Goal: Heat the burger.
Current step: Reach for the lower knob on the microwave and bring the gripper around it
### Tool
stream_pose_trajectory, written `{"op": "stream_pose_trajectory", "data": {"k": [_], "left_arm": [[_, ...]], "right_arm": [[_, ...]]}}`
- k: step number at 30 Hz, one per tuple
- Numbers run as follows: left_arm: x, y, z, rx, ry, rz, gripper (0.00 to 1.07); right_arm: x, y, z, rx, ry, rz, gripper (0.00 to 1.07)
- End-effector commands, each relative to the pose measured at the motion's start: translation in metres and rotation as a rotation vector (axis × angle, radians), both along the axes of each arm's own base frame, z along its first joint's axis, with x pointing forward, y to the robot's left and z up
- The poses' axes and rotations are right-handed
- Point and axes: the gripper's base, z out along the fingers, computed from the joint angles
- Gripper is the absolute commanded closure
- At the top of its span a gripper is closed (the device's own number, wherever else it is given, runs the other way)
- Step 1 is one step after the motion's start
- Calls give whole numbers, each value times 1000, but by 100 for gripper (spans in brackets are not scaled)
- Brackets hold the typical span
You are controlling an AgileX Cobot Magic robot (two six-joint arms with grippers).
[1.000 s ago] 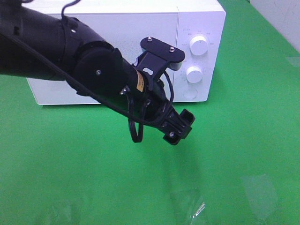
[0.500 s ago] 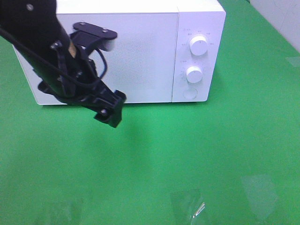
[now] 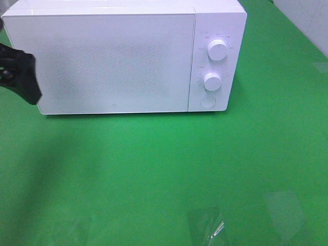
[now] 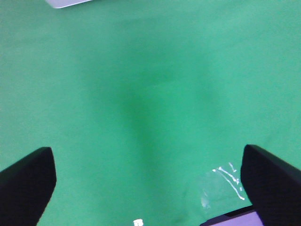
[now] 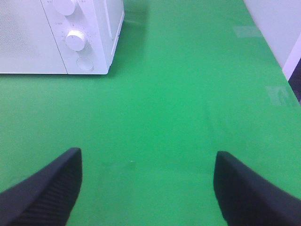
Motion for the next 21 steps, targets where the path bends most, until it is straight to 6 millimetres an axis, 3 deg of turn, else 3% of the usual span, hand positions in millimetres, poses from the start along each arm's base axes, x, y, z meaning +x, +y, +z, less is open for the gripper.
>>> {"op": "stream_pose_trajectory", "data": {"k": [1,7,13,17,19,20,21], "left_arm": [[-10,35,15,-3,24,70,6],[-27,67,35,-10,-2,168,6],[-45,69,47,-12,-30,175,6],[-69,70,36,7,-50,175,6],[-91,71,19,14,-50,179,6],[-91,71,19,14,-50,179,6],[-107,71,5,18,-37,175,6]], "right_arm": [[-4,0,0,9,-22,-3,32],[-4,0,0,9,-22,-3,32],[-4,0,0,9,-22,-3,32],[-4,0,0,9,-22,-3,32],[-4,0,0,9,-22,-3,32],[-4,0,0,9,-22,-3,32],[-4,0,0,9,-22,-3,32]]}}
